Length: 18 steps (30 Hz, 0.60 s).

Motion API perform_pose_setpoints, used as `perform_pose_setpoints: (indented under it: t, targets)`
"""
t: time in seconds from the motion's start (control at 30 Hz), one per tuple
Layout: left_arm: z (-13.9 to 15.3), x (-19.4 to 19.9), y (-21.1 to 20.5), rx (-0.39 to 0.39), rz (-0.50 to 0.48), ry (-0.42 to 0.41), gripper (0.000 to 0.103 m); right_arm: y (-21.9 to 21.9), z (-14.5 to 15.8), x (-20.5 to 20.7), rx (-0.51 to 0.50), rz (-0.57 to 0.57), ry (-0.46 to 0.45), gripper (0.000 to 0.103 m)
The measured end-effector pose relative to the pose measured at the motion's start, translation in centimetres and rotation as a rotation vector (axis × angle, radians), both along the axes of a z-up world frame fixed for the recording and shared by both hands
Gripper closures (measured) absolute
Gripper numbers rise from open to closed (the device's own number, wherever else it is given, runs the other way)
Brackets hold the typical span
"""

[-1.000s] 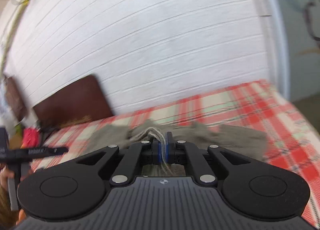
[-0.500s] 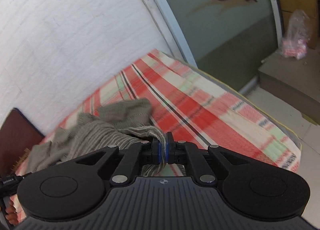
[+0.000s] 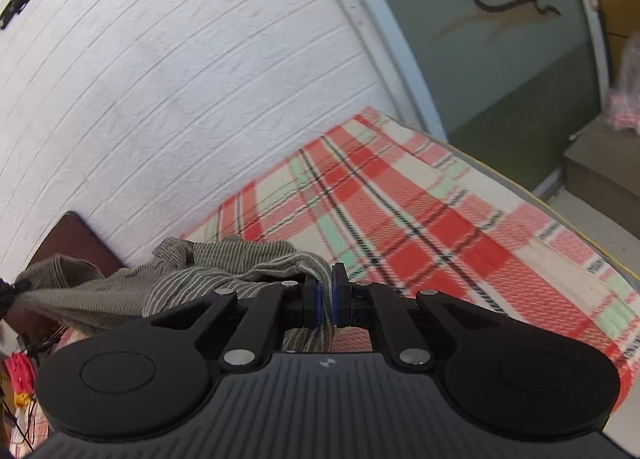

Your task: Fold clothes

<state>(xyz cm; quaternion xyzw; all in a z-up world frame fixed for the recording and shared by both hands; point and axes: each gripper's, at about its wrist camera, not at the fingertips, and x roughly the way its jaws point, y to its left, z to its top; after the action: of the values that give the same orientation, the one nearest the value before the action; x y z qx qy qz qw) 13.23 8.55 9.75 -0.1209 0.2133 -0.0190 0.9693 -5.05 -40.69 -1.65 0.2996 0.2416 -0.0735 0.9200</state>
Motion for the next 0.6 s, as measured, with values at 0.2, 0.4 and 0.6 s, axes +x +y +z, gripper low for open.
perform_pose_setpoints:
  t: [0.2,0.4,0.6]
  targets:
    - [-2.1,-3.8,6.2,0.005,0.209,0.033,0.099,-0.3,-1.6,0.4,0.023,-0.002,0.064,0.097]
    - [-10.1,-5.8,9.8,-0.018,0.261,0.292,0.098,-1.2,-4.6,1.3,0.065,-0.016,0.183,0.093]
    - [-11.8,-8.4,10.3,-0.03,0.227,0.344,0.066,-2.1,-3.3,0.7,0.019,-0.035,0.191,0.073]
